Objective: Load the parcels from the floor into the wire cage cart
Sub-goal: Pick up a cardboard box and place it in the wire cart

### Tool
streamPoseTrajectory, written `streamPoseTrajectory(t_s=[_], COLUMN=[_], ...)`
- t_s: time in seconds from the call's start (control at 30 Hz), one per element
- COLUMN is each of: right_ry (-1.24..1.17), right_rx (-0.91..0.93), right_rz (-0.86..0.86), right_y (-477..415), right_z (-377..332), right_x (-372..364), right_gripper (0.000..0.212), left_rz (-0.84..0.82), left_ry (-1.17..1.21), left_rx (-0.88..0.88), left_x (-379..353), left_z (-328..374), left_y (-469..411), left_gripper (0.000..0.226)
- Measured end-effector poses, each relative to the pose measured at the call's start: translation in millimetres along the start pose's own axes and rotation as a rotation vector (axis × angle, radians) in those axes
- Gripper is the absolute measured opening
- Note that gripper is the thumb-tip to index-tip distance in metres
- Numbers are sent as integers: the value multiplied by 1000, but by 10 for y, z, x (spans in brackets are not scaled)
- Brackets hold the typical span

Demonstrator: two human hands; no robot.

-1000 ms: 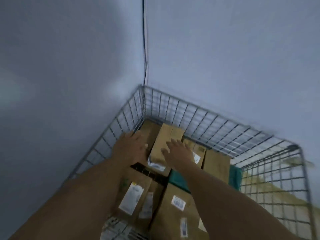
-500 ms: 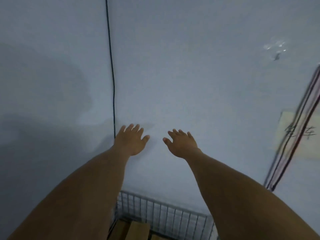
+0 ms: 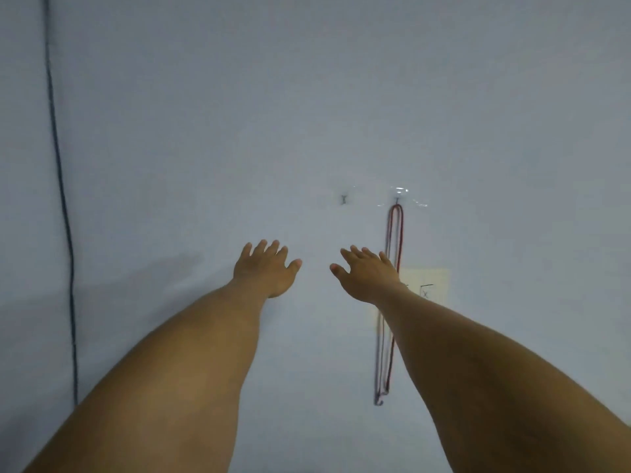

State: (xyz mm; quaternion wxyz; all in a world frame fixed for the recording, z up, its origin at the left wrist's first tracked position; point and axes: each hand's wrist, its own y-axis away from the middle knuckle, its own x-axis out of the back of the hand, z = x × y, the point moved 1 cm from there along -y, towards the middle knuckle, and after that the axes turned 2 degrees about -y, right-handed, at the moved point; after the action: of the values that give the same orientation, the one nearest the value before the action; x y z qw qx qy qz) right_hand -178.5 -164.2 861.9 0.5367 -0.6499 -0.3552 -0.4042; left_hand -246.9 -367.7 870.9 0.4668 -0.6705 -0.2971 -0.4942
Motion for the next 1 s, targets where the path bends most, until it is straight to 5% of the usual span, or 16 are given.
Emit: streamPoseTrajectory(t_s=[0.47, 0.73, 1.0], right_ry=[102, 148, 83], right_rx=[-375, -357, -306], right_rz=[78, 76, 38], right_y=[1271, 1451, 1188], right_z=[3079, 4535, 5280], right_x=[1181, 1512, 1214], right_gripper=[68, 68, 68], left_rz=[60, 40, -18], left_ry=[118, 153, 123], left_rx=[-332, -309, -272], left_x=[293, 324, 70], left_z=[3127, 4674, 5418], left_y=[-130, -258, -525], left_gripper=[71, 69, 68])
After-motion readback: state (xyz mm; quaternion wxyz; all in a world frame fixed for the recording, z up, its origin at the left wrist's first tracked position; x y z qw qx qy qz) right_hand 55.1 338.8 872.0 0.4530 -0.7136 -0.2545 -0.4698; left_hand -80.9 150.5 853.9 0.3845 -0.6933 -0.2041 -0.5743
